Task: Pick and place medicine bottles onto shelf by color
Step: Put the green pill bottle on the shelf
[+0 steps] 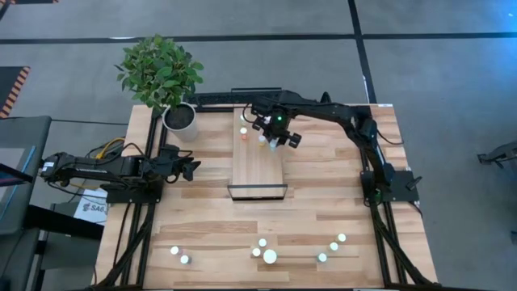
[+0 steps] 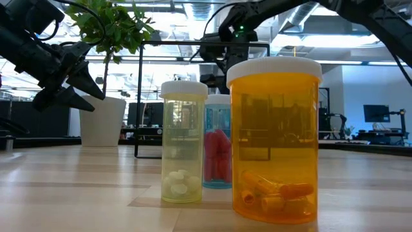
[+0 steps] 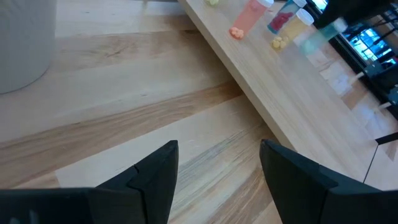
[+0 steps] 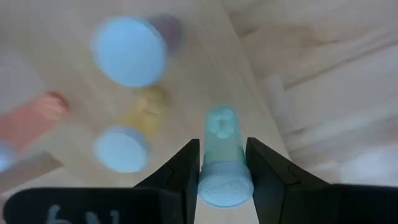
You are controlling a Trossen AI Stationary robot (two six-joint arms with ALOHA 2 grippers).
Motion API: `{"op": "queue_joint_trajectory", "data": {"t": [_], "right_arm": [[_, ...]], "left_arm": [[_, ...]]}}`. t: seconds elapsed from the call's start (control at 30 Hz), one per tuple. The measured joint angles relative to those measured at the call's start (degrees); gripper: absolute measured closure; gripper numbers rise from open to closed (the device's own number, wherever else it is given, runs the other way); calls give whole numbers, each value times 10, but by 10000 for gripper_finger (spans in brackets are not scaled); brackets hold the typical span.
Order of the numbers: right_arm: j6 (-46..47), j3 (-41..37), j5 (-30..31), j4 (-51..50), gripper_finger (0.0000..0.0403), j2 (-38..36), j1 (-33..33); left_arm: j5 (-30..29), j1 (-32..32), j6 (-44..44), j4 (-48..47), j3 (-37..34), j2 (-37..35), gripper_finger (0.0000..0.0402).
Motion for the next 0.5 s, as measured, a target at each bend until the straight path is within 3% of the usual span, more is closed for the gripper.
{"op": "queue_joint_trajectory", "data": {"t": [0.5], "right_arm": [[10,1,0,16,275,13,-5]], "left_arm": [[0,0,0,-10,0,0,189]]}}
